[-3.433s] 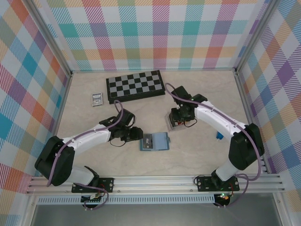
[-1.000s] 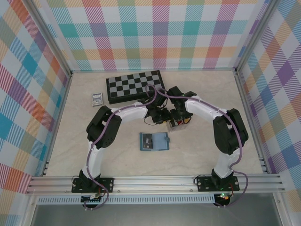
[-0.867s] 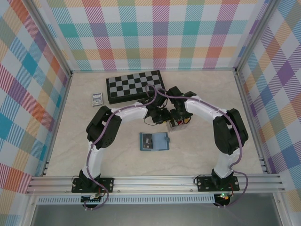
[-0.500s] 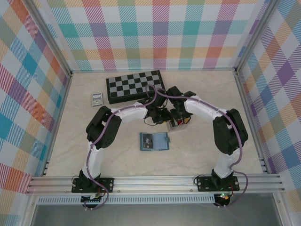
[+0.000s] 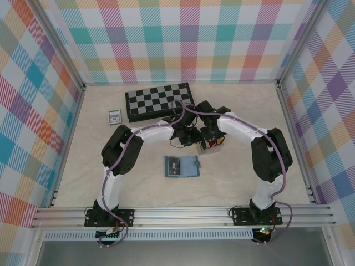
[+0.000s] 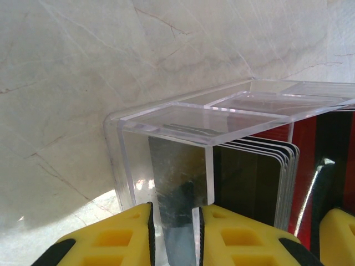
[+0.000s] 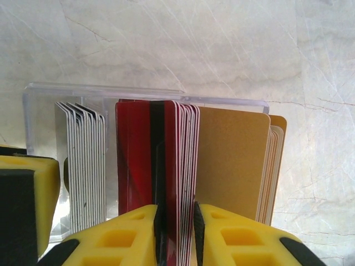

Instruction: Put the credit cards into the card holder

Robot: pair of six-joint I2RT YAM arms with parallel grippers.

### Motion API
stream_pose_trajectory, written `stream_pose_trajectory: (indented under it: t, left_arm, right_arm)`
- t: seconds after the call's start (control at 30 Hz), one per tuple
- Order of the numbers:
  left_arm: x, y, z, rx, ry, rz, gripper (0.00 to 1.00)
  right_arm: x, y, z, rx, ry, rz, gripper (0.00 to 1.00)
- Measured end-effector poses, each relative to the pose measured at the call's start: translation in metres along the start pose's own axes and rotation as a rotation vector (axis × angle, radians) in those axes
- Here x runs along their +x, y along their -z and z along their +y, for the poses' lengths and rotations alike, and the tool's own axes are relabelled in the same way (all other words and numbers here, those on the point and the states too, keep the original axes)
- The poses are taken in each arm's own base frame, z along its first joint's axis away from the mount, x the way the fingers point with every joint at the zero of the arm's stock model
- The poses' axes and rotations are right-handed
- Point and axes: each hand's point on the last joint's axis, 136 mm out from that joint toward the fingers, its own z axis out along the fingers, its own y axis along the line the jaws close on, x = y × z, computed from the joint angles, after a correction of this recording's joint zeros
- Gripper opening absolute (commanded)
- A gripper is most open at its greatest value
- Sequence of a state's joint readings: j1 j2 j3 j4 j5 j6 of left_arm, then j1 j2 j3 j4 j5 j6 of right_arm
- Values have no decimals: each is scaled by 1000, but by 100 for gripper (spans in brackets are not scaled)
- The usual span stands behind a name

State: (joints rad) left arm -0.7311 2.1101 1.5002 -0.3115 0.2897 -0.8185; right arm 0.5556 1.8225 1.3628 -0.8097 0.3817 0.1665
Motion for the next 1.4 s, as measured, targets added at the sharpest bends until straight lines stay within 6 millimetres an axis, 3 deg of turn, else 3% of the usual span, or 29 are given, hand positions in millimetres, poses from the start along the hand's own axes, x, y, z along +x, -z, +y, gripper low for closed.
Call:
stream_pose_trajectory:
  t: [0.53,0.6,1.03,1.4]
  left_arm:
    - [0,0,0,0,0,0,23]
    - [0,0,0,0,0,1,23]
    - [0,0,0,1,0,0,22]
    - [1,2,-1,4,-6,0,23]
  right_arm:
    - [0,0,0,3,-2,-1,20]
    - [0,0,0,3,-4,-1,15]
    - [-4,13,-3,-4,-20,-32,8]
    - [-6,46,3,-153,-105,-74,0]
